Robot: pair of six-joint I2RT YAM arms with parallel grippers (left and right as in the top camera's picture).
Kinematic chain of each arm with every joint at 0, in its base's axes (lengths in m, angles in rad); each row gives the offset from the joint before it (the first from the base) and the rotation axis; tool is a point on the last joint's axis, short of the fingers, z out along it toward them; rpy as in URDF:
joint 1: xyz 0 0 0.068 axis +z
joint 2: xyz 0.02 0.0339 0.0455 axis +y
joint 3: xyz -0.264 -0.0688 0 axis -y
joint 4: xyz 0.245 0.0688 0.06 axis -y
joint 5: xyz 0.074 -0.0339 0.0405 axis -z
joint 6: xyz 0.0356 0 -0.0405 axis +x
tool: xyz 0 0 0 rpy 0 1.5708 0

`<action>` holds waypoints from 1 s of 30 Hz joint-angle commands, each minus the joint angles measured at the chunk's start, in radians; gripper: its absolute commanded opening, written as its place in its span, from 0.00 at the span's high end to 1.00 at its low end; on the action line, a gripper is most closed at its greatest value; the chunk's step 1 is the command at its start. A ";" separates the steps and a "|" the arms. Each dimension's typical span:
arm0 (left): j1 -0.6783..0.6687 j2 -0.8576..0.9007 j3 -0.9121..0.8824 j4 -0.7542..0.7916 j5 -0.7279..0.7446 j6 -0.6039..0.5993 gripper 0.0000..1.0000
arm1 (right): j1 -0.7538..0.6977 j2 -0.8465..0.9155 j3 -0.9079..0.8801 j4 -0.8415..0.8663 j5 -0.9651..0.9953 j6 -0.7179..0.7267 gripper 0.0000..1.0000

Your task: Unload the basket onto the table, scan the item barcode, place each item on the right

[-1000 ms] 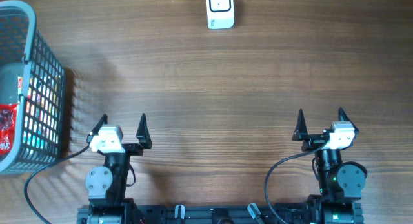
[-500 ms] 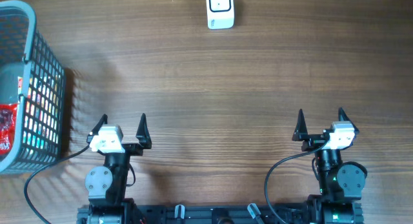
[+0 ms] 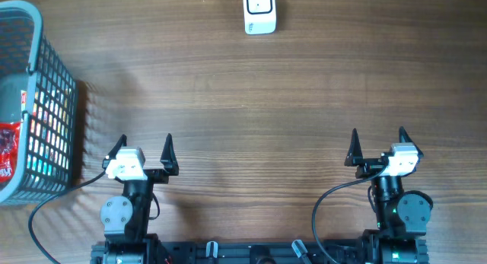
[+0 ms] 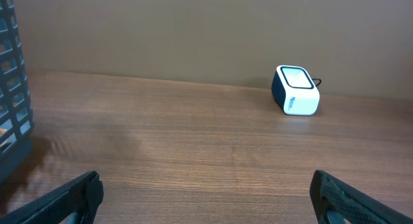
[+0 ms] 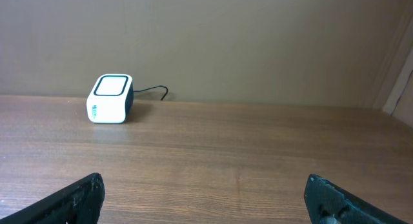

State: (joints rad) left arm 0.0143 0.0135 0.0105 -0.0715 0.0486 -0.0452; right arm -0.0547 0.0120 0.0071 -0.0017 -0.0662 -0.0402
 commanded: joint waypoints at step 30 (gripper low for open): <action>-0.011 -0.007 0.068 0.631 0.712 -0.675 0.00 | 0.008 0.002 -0.002 0.003 0.007 -0.012 0.00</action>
State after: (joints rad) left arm 0.0055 0.0147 0.0124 0.4545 0.7822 -0.5880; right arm -0.0528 0.0147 0.0071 -0.0021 -0.0662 -0.0437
